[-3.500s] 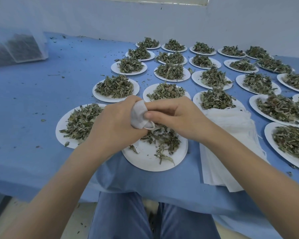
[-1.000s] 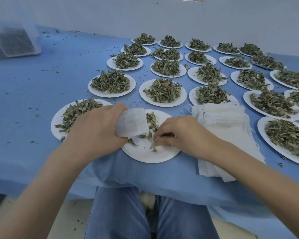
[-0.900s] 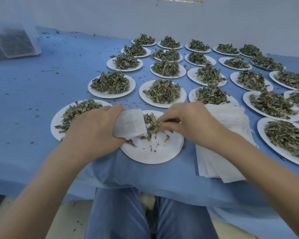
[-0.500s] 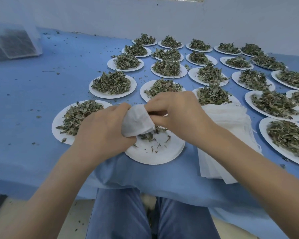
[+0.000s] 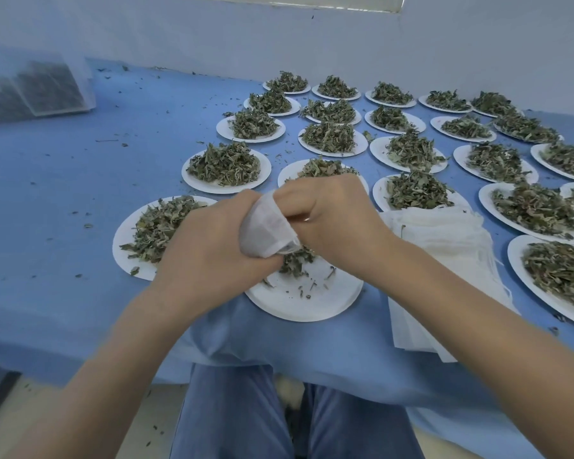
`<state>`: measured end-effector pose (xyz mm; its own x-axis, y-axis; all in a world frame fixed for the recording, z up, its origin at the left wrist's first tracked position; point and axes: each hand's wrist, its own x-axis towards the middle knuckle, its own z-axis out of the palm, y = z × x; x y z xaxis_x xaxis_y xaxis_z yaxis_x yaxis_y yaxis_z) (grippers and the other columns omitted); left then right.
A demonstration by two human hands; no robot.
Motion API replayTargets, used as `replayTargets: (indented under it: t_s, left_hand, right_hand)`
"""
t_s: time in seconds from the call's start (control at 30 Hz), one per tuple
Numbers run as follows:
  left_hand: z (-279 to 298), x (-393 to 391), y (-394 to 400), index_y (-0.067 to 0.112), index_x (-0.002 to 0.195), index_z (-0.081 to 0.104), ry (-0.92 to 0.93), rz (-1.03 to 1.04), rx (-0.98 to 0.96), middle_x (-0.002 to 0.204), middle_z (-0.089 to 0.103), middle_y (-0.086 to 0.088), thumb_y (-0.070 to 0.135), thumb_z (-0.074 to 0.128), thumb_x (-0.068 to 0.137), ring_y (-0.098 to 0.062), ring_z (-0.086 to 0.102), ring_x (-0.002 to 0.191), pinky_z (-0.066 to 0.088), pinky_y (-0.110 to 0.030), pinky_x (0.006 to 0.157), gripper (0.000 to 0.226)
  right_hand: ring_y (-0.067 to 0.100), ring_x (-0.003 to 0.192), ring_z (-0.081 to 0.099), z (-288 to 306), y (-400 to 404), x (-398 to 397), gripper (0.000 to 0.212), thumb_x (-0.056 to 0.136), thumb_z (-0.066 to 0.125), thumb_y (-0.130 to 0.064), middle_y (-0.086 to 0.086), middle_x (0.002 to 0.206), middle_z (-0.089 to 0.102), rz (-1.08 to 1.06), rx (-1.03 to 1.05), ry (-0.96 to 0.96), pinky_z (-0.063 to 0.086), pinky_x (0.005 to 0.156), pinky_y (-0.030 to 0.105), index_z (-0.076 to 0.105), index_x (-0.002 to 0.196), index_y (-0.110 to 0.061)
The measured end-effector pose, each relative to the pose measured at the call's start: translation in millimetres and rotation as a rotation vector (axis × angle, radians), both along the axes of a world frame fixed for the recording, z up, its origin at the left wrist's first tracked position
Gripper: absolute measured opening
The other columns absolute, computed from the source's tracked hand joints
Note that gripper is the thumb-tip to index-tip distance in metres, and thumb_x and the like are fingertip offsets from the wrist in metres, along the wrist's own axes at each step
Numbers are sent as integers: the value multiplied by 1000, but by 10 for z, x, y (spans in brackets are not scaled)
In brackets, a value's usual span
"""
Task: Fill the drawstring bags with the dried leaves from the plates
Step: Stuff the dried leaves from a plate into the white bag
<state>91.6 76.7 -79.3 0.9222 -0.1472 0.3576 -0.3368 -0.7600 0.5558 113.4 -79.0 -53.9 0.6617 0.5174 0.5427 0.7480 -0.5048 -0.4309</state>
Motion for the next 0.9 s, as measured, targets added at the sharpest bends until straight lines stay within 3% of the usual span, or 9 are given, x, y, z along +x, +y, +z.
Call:
replayTargets:
  t_s: [0.07, 0.17, 0.3, 0.37, 0.47, 0.63, 0.73, 0.8, 0.9]
  left_hand:
    - [16, 3, -89, 35, 80, 45, 15, -11, 22, 68, 51, 15, 42, 63, 60, -12, 51, 69, 35, -28, 55, 28]
    - [18, 14, -178, 21, 95, 54, -19, -33, 46, 74, 57, 6, 30, 68, 67, -25, 55, 76, 38, -34, 59, 33]
    - [58, 32, -161, 27, 104, 52, -24, -52, 97, 76, 56, 11, 35, 68, 61, -23, 57, 76, 44, -34, 63, 46]
    - [88, 38, -104, 33, 106, 47, -32, -60, 93, 79, 56, 13, 47, 64, 56, -19, 55, 73, 46, -34, 62, 55]
    - [106, 48, -4, 40, 108, 41, -15, -33, 75, 87, 61, 12, 43, 70, 55, -15, 56, 72, 48, -33, 61, 61]
    - [76, 61, 163, 34, 109, 47, -25, 63, 153, 86, 60, 10, 31, 73, 59, -21, 55, 77, 46, -34, 62, 56]
    - [47, 91, 235, 32, 106, 49, 13, 114, 202, 83, 55, 9, 31, 75, 61, -20, 50, 76, 42, -32, 65, 52]
    - [25, 116, 246, 29, 107, 50, 43, 118, 247, 84, 55, 8, 32, 72, 62, -20, 48, 77, 41, -33, 67, 50]
    - [-14, 133, 238, 29, 106, 51, 63, 115, 274, 85, 57, 7, 35, 68, 62, -20, 47, 80, 42, -34, 68, 48]
  right_hand:
    - [24, 60, 59, -26, 24, -5, 19, 69, 57, -3, 4, 64, 68, -19, 35, 126, 43, 57, 27, 75, 70, -11]
    - [23, 61, 57, -54, 34, -5, 17, 74, 55, -5, 1, 63, 63, 24, -60, 210, 39, 57, 26, 70, 65, -6]
    - [16, 67, 53, 7, -101, 39, 25, 83, 50, 7, 6, 72, 63, 97, -256, 370, 41, 63, 26, 59, 73, -13]
    - [16, 68, 58, 48, -171, 48, 18, 85, 53, 6, 7, 75, 66, 130, -177, 411, 47, 66, 26, 64, 80, -7]
    - [26, 93, 67, 87, -221, 30, 26, 82, 64, 5, 14, 98, 72, 142, 75, 473, 52, 85, 43, 70, 105, -4]
    - [7, 88, 68, 29, -289, 84, 21, 83, 68, -9, -4, 95, 73, 2, 219, 373, 54, 86, 27, 73, 100, -20]
    - [2, 80, 62, -108, -302, 210, 21, 92, 58, -26, -4, 100, 71, -194, -167, 248, 44, 79, 10, 70, 108, -22]
    - [13, 96, 57, -264, -268, 277, 38, 94, 49, -41, 4, 116, 59, -269, -466, 283, 42, 87, 21, 61, 122, -20]
    - [22, 104, 49, -449, -186, 267, 60, 85, 44, -64, 3, 121, 40, -326, -600, 380, 42, 84, 33, 52, 126, -20]
